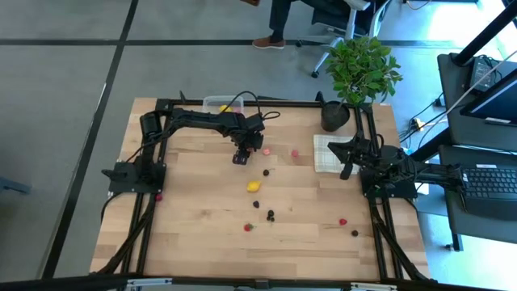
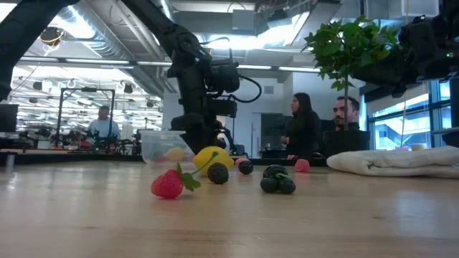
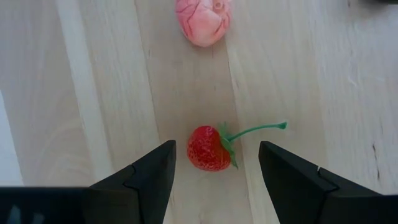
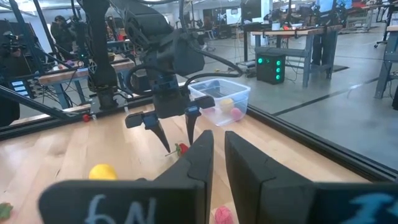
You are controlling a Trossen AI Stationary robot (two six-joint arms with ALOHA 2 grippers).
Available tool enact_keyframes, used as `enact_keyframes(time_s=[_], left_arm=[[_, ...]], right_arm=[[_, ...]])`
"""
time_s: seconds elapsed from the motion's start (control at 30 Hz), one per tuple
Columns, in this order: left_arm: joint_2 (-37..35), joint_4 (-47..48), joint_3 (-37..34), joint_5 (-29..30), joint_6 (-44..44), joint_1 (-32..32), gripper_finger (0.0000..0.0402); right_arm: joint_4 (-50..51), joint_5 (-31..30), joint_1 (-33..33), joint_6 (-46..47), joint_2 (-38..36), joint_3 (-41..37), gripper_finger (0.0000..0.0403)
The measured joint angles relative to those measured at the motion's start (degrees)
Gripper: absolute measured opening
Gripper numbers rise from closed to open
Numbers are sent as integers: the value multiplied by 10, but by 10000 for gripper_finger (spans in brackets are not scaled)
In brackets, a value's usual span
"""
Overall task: Pick and placing Produce into tupperware
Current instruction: Put the top red strawberry into the transparent bin
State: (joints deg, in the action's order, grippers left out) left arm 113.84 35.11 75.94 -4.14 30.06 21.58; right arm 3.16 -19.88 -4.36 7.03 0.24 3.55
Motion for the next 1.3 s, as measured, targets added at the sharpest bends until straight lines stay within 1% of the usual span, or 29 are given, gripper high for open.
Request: enact_keyframes(time_s=[0.23, 0.33, 0.5, 0.6, 1.0, 1.3], left_arm=[[2, -3, 0, 4, -12, -7, 223], [13, -3, 1, 22, -13, -9, 223], [25, -4, 3, 12, -24, -11, 221], [26, -5, 2, 13, -25, -11, 214], [26, -6, 1, 13, -27, -11, 158], [17, 13, 1, 12, -37, -12, 92]], right_arm=[[2, 0, 0, 2, 0, 0, 45], [2, 0, 0, 2, 0, 0, 45], [3, 0, 0, 2, 0, 0, 45], [6, 0, 0, 1, 0, 0, 45], [10, 0, 0, 1, 0, 0, 45], [10, 0, 0, 2, 0, 0, 45]])
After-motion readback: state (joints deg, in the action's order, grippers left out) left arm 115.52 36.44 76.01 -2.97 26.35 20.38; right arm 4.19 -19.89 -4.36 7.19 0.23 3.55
